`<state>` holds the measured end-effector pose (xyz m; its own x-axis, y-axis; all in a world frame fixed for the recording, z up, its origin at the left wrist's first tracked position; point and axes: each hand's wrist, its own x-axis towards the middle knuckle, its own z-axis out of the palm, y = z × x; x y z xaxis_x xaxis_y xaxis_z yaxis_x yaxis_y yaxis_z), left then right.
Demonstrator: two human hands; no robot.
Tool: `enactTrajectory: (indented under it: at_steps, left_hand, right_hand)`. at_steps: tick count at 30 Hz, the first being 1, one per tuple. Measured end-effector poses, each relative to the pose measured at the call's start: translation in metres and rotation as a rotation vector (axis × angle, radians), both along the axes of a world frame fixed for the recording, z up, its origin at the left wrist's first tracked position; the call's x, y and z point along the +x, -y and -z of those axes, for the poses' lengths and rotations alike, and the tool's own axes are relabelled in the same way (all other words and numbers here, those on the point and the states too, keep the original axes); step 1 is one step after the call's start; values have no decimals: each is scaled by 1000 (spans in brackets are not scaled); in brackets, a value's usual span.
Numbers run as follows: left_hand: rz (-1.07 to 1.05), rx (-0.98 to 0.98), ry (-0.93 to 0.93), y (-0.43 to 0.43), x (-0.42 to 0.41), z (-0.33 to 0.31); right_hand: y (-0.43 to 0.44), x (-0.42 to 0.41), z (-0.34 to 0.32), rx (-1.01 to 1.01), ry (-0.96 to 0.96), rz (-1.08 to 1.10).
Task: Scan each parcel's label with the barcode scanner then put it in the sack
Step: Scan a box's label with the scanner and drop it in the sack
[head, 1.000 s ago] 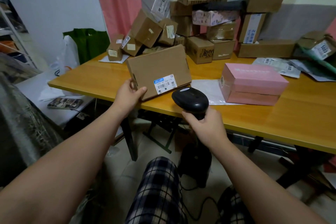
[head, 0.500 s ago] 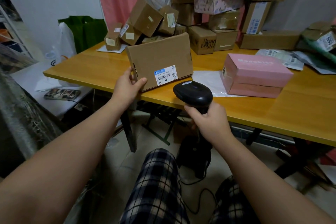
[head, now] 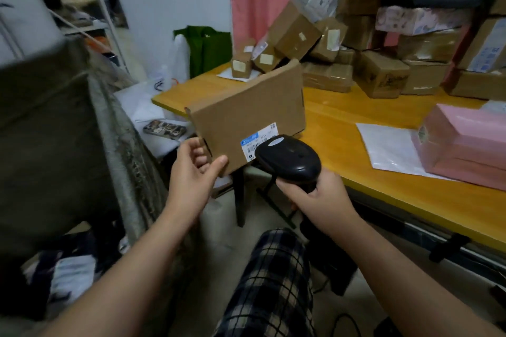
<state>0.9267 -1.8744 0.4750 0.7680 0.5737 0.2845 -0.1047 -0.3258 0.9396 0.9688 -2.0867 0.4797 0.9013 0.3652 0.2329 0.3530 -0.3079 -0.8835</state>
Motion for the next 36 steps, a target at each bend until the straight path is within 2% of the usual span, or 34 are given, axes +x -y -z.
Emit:
enactTrajectory:
  at_steps: [6, 10, 13, 19, 23, 28, 30, 36]
  left_hand:
    - [-347, -54, -62, -83, -111, 44]
    - [-651, -73, -90, -124, -168, 63]
    - [-746, -28, -177, -137, -190, 67]
    - [-630, 179, -412, -194, -166, 93]
    - [-517, 210, -518, -228, -121, 89]
    - [-431, 352, -786, -244, -92, 94]
    - [-428, 403, -762, -237, -88, 91]
    - [-305, 554, -538, -178, -79, 56]
  right_hand:
    - [-104, -22, 22, 16, -182, -248]
    - [-151, -37, 38, -54, -224, -348]
    - [-179, -43, 45, -141, -203, -394]
    - [-216, -41, 62, -205, -195, -376]
    - [-220, -30, 72, -235, -223, -353]
    - [-216, -17, 76, -200, -255, -294]
    - [-211, -14, 74, -181, -274, -281]
    - [-186, -10, 57, -124, -268, -215]
